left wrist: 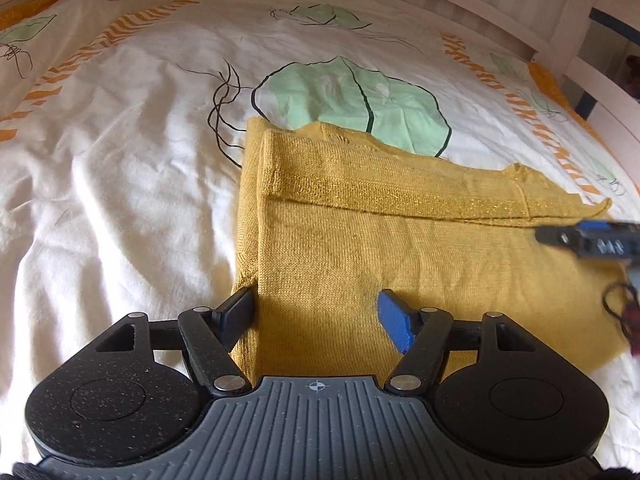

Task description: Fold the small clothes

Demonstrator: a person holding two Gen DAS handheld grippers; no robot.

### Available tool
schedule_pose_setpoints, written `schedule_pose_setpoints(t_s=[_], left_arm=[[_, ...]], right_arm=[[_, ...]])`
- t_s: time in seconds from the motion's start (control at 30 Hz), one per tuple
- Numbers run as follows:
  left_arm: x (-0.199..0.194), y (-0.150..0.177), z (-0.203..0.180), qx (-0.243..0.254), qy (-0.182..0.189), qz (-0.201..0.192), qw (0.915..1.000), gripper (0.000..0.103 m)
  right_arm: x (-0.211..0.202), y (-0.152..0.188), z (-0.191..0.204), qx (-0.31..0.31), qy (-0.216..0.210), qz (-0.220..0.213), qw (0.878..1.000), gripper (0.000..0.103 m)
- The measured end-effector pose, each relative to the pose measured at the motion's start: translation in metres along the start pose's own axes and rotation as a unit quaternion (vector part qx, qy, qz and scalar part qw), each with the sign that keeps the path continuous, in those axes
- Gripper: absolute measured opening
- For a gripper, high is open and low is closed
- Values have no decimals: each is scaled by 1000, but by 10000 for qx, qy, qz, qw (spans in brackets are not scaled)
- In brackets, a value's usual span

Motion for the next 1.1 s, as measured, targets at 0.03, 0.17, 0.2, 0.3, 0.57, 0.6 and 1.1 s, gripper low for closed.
schedule_pose_setpoints(t_s=[0.03,0.17,0.2,0.3,0.57,0.6,1.1], left_arm=[[0,0,0,-8,8,10,10000,67],[0,-2,2,-83,45,27,10000,67],[0,-2,2,-94,51,26,9999,67],[0,-3,3,-137,65,7,9999,67],[-3,-4,1,-172,22,-82,9998,67],[-3,-4,0,-142,15,-80,9999,67],[5,2,-8,134,-40,-72,9999,83]], right_arm=[[7,-7,-2,45,55,-5,10000,89],[25,-33,-16,433,173,-128,9988,90],[26,-38,-21,576,181,-178,9980,90],[19,-45,-34,966,103,-346,9947,90],[-29,-4,-50,906,-279,-439,9945,97],[-32,5,-52,889,-260,-411,9949,97],[-63,93,-89,689,85,-150,9975,102]])
Point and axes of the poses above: each gripper's, at about its wrist camera, not at the fingertips, and x roughly the way its jaws point, z to its left, y to its underside, the point moved 3 cm from there along x, roughly the way its jaws point, and after that the axes turned 3 degrees about x, right-handed, at the moved point
